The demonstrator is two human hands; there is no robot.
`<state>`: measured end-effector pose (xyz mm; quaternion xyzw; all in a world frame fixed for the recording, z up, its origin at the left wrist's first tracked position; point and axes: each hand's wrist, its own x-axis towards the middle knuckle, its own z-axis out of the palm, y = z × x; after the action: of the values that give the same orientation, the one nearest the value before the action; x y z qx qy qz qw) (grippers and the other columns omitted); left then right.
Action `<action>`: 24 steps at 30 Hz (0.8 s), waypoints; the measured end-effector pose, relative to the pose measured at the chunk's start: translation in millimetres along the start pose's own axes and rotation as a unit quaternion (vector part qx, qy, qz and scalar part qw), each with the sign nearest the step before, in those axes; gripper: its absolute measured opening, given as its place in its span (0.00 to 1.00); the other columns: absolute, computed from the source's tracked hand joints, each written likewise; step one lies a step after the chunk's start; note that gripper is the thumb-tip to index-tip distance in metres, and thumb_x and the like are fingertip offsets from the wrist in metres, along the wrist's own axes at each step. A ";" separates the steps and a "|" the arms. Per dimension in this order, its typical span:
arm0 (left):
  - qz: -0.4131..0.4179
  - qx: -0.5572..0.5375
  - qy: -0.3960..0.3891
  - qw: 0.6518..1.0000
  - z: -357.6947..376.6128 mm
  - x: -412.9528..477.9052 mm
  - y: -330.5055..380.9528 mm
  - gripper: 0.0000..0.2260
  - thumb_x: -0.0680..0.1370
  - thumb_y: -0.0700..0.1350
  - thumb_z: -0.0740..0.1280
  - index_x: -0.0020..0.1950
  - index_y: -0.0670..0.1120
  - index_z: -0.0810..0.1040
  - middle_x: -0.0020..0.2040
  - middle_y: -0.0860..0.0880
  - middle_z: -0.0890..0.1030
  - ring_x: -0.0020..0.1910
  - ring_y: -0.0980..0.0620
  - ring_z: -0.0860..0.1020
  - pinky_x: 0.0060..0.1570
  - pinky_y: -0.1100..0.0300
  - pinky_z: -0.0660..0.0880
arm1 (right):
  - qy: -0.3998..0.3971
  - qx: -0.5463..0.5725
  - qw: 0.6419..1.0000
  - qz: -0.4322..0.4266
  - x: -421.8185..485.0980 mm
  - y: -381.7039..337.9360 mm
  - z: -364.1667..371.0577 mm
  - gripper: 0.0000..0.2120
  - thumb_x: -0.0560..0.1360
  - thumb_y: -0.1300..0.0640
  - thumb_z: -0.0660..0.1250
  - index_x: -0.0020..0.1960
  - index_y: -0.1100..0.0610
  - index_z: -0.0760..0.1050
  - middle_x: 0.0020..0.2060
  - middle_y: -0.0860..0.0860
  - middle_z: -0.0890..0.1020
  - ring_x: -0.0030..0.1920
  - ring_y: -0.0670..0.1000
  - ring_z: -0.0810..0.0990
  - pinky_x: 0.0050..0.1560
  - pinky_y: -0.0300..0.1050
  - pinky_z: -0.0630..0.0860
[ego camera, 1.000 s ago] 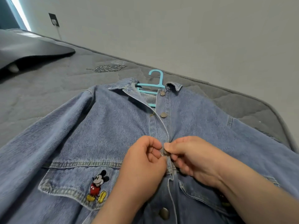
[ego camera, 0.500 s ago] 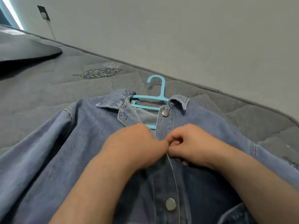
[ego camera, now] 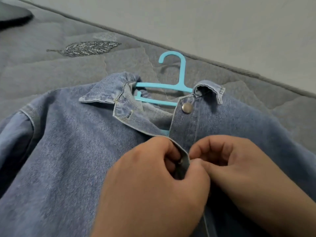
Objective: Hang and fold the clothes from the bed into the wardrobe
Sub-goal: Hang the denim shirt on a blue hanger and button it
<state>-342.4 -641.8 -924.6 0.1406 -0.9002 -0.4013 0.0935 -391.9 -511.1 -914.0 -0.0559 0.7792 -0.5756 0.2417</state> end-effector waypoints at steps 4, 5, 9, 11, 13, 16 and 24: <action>0.002 -0.053 -0.045 0.998 -3.8 7.1 -8.9 0.13 0.60 0.54 0.62 0.44 0.61 0.75 0.28 0.59 0.78 0.24 0.59 0.71 0.29 0.63 0.70 | -0.028 0.060 0.997 0.030 -0.8 -1.9 -2.3 0.10 0.69 0.70 0.71 0.35 0.56 0.81 0.25 0.57 0.80 0.24 0.50 0.77 0.26 0.37 0.75; -0.005 -0.094 -0.060 0.994 -5.0 9.6 -10.4 0.11 0.60 0.50 0.62 0.41 0.58 0.77 0.25 0.55 0.76 0.22 0.59 0.69 0.27 0.65 0.68 | -0.031 0.065 0.997 0.033 -0.7 -2.1 -2.4 0.10 0.69 0.70 0.71 0.35 0.56 0.81 0.25 0.57 0.80 0.24 0.50 0.77 0.26 0.38 0.76; -0.007 -0.221 -0.110 0.969 -7.6 12.9 -6.3 0.09 0.59 0.48 0.65 0.36 0.57 0.81 0.25 0.52 0.76 0.23 0.53 0.70 0.25 0.68 0.66 | -0.002 0.097 0.995 0.032 1.7 -0.6 0.2 0.11 0.69 0.70 0.71 0.34 0.55 0.82 0.24 0.57 0.79 0.23 0.49 0.77 0.24 0.39 0.76; -0.003 -0.217 -0.113 0.970 -7.1 12.7 -4.6 0.17 0.59 0.51 0.64 0.44 0.67 0.81 0.30 0.51 0.82 0.29 0.48 0.79 0.29 0.63 0.74 | 0.002 0.104 0.994 0.034 3.3 0.4 0.9 0.11 0.68 0.70 0.71 0.34 0.56 0.82 0.24 0.57 0.79 0.23 0.49 0.77 0.24 0.38 0.75; -0.005 -0.190 -0.097 0.977 -4.4 12.0 -4.3 0.19 0.61 0.47 0.64 0.43 0.71 0.79 0.31 0.53 0.83 0.30 0.52 0.81 0.30 0.62 0.76 | 0.002 0.110 0.993 0.033 4.1 0.7 0.4 0.11 0.69 0.70 0.71 0.34 0.56 0.81 0.24 0.57 0.79 0.22 0.50 0.76 0.24 0.39 0.76; -0.011 -0.173 -0.075 0.982 2.1 11.4 -5.9 0.18 0.59 0.48 0.67 0.45 0.66 0.78 0.28 0.55 0.80 0.24 0.57 0.76 0.25 0.68 0.72 | 0.002 0.121 0.992 0.027 4.7 1.5 0.3 0.10 0.69 0.70 0.72 0.35 0.57 0.81 0.24 0.57 0.79 0.22 0.50 0.76 0.23 0.39 0.75; 0.020 -0.034 -0.073 0.997 -0.7 2.7 -1.8 0.16 0.59 0.63 0.68 0.45 0.69 0.74 0.26 0.65 0.77 0.23 0.65 0.74 0.26 0.66 0.68 | 0.007 0.125 0.992 0.027 1.9 5.2 -1.5 0.09 0.70 0.70 0.71 0.37 0.58 0.82 0.27 0.57 0.81 0.24 0.50 0.77 0.25 0.37 0.75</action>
<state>-344.4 -644.3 -925.3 0.0901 -0.8931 -0.4388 0.0406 -393.2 -508.8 -919.1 0.0000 0.7040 -0.6621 0.2570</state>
